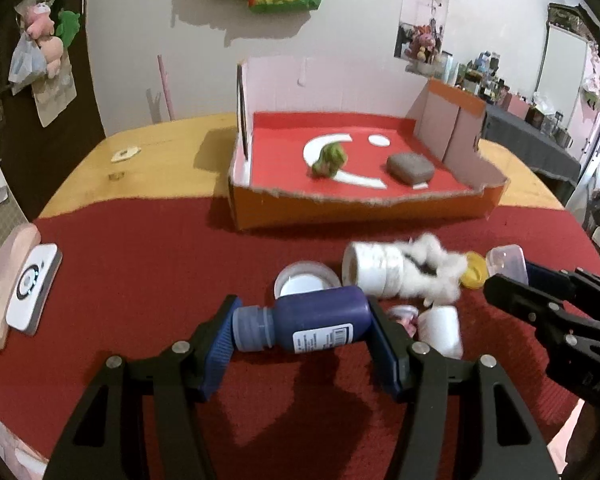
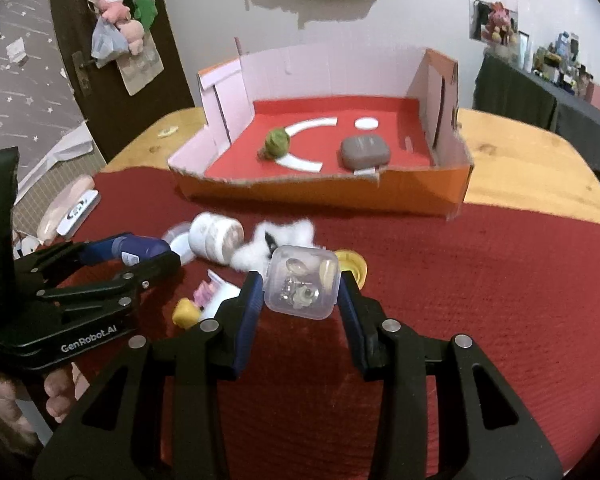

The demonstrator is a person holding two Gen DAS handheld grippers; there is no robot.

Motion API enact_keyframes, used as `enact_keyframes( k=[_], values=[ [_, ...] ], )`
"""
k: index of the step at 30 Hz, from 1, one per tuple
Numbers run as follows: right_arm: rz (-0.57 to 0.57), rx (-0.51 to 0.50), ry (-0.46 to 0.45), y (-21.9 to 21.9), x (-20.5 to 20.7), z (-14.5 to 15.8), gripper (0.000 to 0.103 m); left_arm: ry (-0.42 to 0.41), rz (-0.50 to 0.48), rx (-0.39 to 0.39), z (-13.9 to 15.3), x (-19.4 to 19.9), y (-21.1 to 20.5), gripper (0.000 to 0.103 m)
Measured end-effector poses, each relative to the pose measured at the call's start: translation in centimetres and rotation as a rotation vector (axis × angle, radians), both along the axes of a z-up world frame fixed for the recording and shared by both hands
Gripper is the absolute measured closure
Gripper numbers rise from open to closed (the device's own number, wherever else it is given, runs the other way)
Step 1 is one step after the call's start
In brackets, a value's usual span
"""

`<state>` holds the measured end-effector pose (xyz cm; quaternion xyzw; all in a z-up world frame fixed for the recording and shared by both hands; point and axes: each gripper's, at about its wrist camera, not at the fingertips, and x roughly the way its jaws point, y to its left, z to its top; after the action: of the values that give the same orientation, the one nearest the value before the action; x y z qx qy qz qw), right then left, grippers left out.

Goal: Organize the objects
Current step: 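Grasp the navy blue bottle with the left gripper while the right grasps the clear plastic box, then carry the navy bottle and clear plastic box into the cardboard box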

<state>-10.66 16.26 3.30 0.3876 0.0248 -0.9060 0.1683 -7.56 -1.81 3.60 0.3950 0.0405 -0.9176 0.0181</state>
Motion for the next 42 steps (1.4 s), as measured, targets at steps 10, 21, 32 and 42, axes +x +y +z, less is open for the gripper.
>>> enact_keyframes(
  k=[10,21,32,42],
  values=[
    [0.002,-0.011,-0.014,0.0,-0.3,-0.5,0.066,-0.009,-0.002,0.008,-0.2,-0.4,0.1,0.04],
    [0.011,-0.016,-0.009,-0.1,-0.8,0.0,0.066,0.012,-0.004,0.004,0.8,-1.2,0.0,0.04],
    [0.024,-0.028,0.012,-0.2,-1.8,1.5,0.066,0.018,-0.014,0.021,1.8,-2.7,0.0,0.04],
    [0.044,-0.036,0.022,-0.1,-3.5,3.5,0.066,0.027,-0.021,0.04,3.4,-4.5,-0.1,0.04]
  ],
)
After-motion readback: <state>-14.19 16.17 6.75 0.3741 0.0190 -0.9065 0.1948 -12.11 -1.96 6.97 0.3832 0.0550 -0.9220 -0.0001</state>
